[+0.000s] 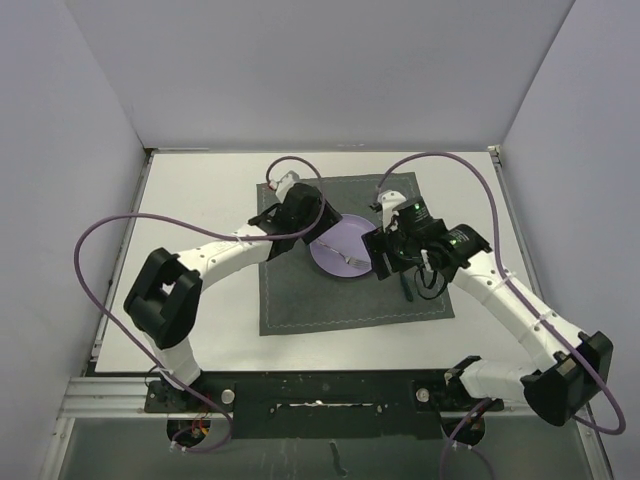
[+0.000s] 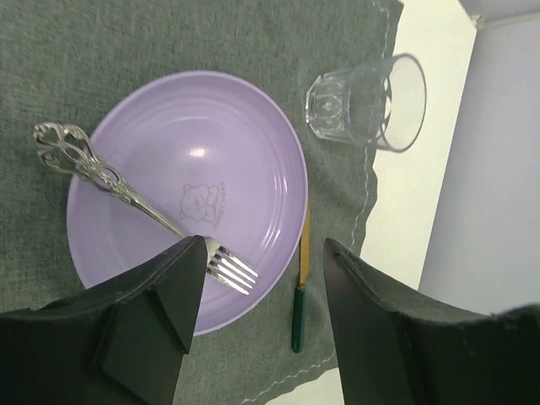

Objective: Set the dinner table for one person
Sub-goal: Pick up the fork from the napkin.

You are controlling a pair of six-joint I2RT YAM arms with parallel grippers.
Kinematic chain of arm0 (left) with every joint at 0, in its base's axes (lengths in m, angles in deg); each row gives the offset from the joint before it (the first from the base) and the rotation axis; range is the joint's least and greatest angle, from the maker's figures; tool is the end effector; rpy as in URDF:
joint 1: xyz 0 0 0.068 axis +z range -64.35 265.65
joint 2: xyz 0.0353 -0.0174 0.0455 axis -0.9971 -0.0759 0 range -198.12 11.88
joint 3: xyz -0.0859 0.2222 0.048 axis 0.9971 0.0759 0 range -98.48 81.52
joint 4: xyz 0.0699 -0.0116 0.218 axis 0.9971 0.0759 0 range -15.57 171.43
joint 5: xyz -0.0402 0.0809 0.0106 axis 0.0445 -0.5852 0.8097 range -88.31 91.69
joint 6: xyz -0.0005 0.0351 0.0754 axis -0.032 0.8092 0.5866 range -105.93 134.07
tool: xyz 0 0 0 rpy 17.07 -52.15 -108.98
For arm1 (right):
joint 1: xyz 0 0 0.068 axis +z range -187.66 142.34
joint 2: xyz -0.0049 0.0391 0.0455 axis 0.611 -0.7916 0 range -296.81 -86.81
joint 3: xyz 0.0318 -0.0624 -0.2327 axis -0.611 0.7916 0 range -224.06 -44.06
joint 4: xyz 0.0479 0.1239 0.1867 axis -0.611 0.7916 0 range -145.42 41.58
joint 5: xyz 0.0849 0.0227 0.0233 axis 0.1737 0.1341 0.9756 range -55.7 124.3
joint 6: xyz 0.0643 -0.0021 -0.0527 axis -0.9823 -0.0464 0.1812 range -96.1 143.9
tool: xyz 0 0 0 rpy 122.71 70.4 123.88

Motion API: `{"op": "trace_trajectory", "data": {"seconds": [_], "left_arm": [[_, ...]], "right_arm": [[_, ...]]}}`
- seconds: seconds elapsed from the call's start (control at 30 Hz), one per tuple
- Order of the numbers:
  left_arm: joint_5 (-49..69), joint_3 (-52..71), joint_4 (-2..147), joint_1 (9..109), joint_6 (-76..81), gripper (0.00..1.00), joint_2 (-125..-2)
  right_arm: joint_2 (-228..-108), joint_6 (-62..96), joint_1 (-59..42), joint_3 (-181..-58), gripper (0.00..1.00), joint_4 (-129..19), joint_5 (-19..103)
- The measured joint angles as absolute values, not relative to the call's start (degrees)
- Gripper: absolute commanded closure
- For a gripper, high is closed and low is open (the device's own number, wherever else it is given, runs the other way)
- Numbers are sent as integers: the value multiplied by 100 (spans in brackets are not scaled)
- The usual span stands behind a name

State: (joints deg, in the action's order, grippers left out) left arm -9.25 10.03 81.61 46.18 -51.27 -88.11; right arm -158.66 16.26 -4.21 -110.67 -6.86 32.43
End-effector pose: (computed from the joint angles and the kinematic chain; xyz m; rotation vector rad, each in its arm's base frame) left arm 0.3114 -0.2385 0.2107 -0.6252 2.2166 -0.8007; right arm 0.2088 0.1351 0.2572 -0.5514 2.4667 0.2513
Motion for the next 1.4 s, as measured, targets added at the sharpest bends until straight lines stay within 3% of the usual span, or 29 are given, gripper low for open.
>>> {"op": "trace_trajectory", "data": {"seconds": [0.63, 1.4], "left_arm": [[-892, 273, 9332, 4245, -5603, 46, -10146], [-962, -232, 9922, 4236, -5922, 47, -10432]], "right_arm": [[-14668, 1532, -386, -11069, 27, 86, 2978], [-14467, 1591, -386, -11069, 26, 298, 2823]]}}
